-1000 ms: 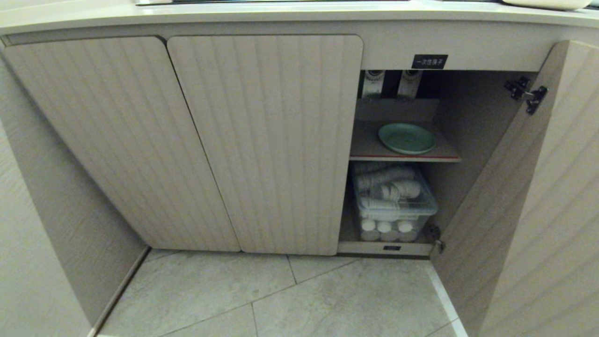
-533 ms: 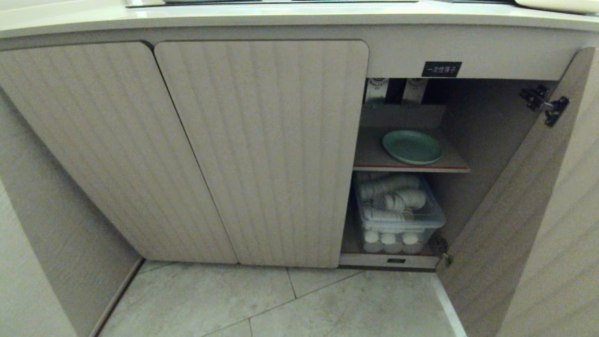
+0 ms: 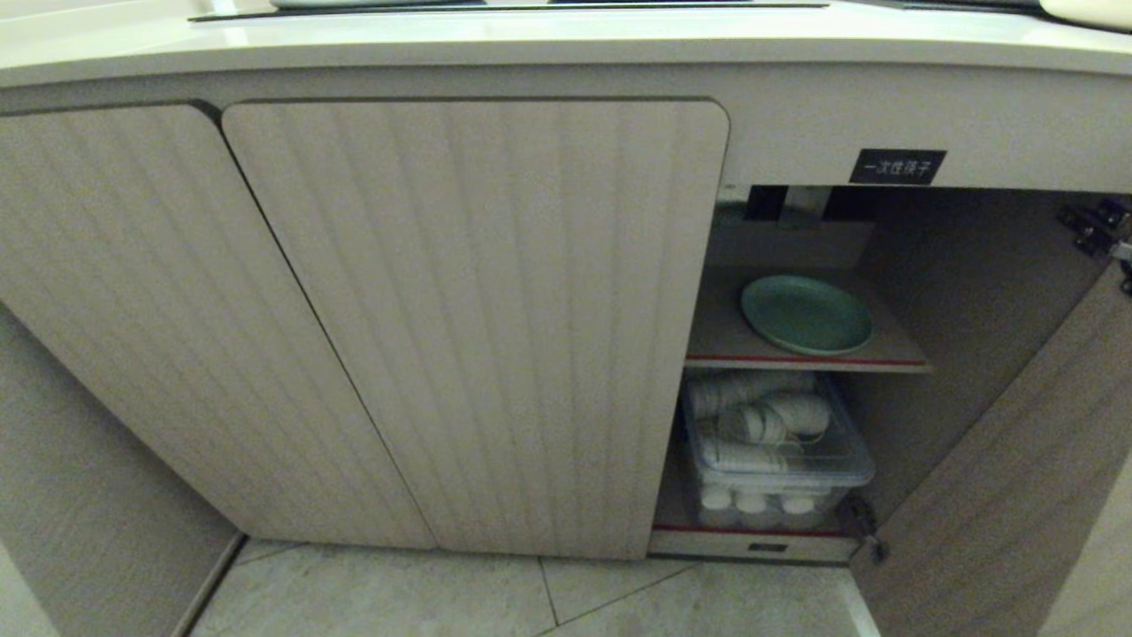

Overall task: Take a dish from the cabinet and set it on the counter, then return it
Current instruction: Take the plate from the cabinet

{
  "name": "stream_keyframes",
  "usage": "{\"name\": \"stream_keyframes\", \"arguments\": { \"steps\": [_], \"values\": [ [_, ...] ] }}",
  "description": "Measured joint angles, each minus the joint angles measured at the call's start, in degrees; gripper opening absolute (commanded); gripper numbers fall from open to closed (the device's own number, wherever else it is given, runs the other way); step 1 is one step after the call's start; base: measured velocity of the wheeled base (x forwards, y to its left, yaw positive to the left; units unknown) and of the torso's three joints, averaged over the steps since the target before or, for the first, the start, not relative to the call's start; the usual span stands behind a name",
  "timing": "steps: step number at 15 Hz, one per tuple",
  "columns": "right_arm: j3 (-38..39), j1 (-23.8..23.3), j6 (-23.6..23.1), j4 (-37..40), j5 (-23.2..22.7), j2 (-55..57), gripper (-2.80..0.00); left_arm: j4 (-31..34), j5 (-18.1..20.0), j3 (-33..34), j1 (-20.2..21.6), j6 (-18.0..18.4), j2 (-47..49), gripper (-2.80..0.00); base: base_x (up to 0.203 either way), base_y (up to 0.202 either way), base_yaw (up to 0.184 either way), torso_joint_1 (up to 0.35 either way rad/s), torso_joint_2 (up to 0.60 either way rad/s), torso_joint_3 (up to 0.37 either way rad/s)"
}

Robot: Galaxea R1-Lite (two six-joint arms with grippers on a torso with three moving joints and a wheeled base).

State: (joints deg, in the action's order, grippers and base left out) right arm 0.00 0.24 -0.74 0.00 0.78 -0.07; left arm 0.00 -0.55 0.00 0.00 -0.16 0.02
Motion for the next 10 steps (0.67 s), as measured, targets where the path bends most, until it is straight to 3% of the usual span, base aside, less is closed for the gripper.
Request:
{"name": "stream_keyframes", "arguments": {
  "steps": [10],
  "values": [
    [0.0,0.0,0.0,0.0,0.0,0.0,-2.8,0.0,0.0,0.0,0.0,0.0,0.0,-2.8,0.197,0.0,0.001,0.003,0.0,0.003]
  ]
}}
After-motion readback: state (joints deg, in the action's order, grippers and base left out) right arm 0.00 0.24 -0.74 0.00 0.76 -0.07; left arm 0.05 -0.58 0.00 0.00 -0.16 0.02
